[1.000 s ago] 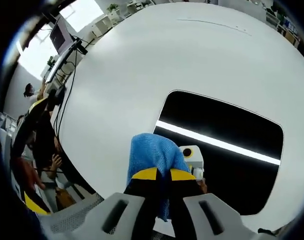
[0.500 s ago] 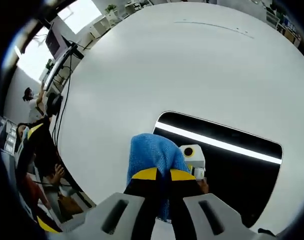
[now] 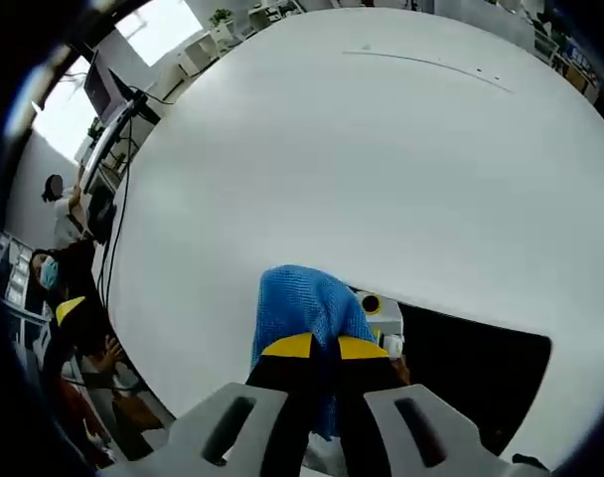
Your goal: Wipe the mirror surface with the cleaning cloth until all visible marks leave the cleaned area.
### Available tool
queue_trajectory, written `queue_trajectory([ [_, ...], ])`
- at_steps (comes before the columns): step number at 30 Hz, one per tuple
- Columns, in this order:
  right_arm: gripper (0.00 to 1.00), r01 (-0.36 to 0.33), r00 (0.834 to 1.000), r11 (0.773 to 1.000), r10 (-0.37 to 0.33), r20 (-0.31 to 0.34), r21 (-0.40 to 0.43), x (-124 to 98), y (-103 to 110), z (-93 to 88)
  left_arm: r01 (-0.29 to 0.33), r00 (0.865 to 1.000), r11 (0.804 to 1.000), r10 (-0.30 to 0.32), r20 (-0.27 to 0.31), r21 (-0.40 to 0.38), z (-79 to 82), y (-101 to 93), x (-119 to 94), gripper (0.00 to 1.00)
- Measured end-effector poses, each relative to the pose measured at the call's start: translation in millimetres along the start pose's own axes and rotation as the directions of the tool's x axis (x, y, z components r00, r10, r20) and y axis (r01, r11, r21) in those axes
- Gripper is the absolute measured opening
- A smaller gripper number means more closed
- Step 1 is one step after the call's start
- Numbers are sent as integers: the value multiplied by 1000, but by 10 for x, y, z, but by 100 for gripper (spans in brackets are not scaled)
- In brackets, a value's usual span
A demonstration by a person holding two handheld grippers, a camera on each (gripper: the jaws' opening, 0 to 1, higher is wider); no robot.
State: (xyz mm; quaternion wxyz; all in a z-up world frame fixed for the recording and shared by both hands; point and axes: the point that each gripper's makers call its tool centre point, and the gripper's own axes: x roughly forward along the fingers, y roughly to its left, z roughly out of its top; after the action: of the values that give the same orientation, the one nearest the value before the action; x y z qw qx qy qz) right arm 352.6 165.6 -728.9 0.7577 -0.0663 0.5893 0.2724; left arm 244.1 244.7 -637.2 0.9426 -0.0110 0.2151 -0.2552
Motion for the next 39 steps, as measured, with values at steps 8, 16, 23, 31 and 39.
queue_trajectory([
  [8,1,3,1000,1000,-3,6,6,34,-23,113,2,1000,1000,-2,-7,-1,-20,4,-11,99],
  [16,1,-4,1000,1000,3,25,16,6,-20,138,-11,1000,1000,11,-3,-5,-7,54,-28,99],
  [23,1,-22,999,999,21,27,32,83,-62,202,-24,1000,1000,24,9,-15,30,88,-32,99],
  [31,1,-9,999,999,8,32,34,35,-194,173,-32,999,999,32,-2,-10,13,65,-32,99],
  [39,1,-5,999,998,2,39,59,-66,-287,100,-20,1000,1000,19,22,10,59,-16,21,99],
])
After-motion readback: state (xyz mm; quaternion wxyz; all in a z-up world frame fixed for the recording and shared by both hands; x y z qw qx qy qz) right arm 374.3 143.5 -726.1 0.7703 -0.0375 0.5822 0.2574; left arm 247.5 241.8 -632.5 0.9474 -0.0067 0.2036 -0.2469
